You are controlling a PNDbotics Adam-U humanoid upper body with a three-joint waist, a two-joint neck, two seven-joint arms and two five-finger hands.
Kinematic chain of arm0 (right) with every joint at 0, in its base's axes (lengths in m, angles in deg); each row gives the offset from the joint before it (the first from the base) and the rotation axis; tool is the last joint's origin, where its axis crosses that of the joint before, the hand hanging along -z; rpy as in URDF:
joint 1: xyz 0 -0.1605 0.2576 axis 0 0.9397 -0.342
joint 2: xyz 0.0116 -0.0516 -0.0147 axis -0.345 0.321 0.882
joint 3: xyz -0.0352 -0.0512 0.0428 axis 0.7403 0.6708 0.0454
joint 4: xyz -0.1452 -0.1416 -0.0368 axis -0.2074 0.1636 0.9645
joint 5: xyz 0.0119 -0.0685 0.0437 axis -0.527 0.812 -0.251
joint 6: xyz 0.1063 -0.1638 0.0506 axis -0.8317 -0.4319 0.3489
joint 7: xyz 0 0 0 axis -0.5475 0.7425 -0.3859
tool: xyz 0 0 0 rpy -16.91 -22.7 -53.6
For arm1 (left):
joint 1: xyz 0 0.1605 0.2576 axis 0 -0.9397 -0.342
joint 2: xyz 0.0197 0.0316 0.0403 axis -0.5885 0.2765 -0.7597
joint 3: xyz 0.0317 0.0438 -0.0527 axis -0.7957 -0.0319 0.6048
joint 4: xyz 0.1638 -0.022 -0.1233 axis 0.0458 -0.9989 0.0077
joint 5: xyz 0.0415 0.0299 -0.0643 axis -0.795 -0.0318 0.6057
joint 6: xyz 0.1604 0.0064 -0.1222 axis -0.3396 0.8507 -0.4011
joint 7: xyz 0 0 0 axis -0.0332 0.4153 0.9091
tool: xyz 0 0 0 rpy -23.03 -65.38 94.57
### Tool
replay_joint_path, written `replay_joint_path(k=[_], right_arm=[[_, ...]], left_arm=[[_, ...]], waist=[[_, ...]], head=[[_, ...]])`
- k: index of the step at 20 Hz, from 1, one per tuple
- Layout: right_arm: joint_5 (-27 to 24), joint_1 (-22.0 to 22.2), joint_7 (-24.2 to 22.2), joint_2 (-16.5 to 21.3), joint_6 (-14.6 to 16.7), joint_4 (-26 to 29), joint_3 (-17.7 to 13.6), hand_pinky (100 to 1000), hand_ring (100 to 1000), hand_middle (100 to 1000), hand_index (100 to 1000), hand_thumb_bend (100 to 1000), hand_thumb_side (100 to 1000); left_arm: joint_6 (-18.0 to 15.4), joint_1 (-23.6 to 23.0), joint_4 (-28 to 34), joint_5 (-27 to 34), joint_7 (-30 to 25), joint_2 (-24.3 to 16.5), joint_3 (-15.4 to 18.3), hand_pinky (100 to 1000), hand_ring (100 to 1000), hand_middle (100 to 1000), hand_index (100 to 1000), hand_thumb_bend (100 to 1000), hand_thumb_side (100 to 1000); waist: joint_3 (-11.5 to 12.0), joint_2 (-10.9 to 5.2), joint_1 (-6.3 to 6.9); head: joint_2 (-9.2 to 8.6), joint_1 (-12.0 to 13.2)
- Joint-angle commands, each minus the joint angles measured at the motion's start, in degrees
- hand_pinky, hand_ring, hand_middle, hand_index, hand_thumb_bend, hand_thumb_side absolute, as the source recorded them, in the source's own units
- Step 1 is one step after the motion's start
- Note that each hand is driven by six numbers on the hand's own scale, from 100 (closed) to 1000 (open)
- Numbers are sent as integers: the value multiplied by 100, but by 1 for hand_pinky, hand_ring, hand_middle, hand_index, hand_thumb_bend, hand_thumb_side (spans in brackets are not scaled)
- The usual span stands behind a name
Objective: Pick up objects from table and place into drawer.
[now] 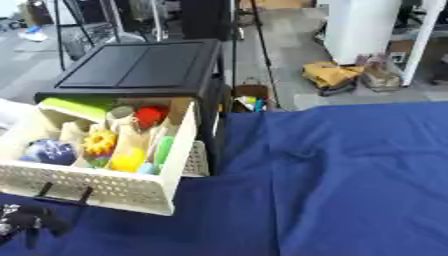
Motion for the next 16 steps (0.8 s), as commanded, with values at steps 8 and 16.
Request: replay_joint_path(k=[8,16], right_arm=[[36,-116,24,24,-23,83,-35,662,706,590,710,277,824],[22,-102,26,-1,-40,83,-36,660,702,586,707,283,820]], left_arm=[[452,219,39,7,-162,-132,-83,259,546,722,906,271,1000],[571,428,39,-251,-281,-110,-176,266,553,746,948,285,1000]], waist=[[-79,-40,8],[-123,-4,20]], head=[[-62,67],[-121,117]])
